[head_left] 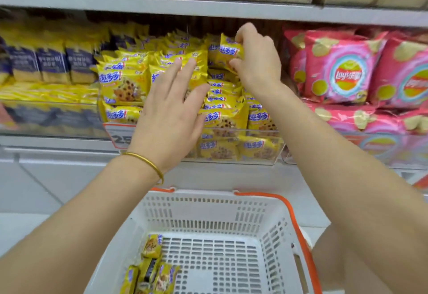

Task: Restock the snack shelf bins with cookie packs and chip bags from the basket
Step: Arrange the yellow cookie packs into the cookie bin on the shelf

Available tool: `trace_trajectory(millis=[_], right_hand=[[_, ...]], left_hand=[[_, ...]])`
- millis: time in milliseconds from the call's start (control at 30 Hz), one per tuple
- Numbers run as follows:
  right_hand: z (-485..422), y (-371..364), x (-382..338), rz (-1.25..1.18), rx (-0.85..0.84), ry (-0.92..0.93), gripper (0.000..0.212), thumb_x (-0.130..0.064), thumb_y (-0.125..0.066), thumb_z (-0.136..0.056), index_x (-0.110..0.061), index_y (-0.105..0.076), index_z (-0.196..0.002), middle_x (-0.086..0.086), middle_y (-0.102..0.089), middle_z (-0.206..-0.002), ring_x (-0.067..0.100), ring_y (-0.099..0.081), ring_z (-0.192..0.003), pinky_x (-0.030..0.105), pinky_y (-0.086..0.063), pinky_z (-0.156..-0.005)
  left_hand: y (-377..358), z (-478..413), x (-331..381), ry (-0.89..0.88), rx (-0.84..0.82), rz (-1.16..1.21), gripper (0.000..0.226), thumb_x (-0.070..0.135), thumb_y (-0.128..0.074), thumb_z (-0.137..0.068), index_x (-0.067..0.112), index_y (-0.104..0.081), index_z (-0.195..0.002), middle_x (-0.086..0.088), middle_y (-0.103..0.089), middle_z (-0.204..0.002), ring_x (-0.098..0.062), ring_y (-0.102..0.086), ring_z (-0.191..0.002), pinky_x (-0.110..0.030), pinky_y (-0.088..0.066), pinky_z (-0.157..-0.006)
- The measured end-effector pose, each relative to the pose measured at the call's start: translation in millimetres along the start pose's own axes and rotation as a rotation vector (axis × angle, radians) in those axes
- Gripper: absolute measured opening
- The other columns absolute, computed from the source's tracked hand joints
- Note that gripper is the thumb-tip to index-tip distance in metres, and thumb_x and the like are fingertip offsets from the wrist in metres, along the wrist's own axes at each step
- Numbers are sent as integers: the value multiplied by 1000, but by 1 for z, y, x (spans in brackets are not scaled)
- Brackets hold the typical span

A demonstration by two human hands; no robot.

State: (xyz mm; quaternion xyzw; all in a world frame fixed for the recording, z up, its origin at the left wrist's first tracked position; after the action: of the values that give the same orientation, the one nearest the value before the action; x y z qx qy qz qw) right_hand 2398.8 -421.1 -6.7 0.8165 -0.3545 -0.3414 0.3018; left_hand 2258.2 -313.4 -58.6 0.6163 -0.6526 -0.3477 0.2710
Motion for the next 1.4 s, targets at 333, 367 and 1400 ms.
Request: trace_trajectory(millis=[333, 367, 1400], right_hand=[[-63, -52, 9, -74, -156, 28, 42, -27, -72, -81, -29, -62, -121, 10, -45, -134, 28, -45, -122, 33, -41, -102], [-64, -55, 11, -35, -161, 29, 41, -29, -70, -83, -31, -61, -123, 8, -46, -134, 29, -41, -125, 34, -39, -104], [372, -313, -42, -88, -1378, -15, 61, 4, -43, -92, -20, -29, -146, 18, -20, -151, 34, -55, -110, 31, -48, -63]], left_hand=[[-12, 1, -12, 24, -43, -17, 50, 33, -38, -85, 7, -55, -124, -23, -36, -146, -39, -29, -137, -51, -29, -111], [-12, 1, -12, 25, -37, -14, 50, 32, -38, -84, 7, -55, -125, -22, -36, -146, -39, -29, -137, -51, -28, -111], [-20, 184, -71, -3, -779, 30, 59, 44, -25, -74, 9, -69, -93, -13, -66, -101, -37, -59, -93, -48, -55, -67]])
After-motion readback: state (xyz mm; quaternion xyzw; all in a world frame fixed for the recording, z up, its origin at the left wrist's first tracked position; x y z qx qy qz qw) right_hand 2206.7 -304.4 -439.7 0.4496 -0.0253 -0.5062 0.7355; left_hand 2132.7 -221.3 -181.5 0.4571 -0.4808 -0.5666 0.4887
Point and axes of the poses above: each hand's wrist, its own z-axis away from the middle knuckle, its own y-axis out of the back of the hand, x = y × z, the point moved 5 cm from there along -z, towards the middle knuckle
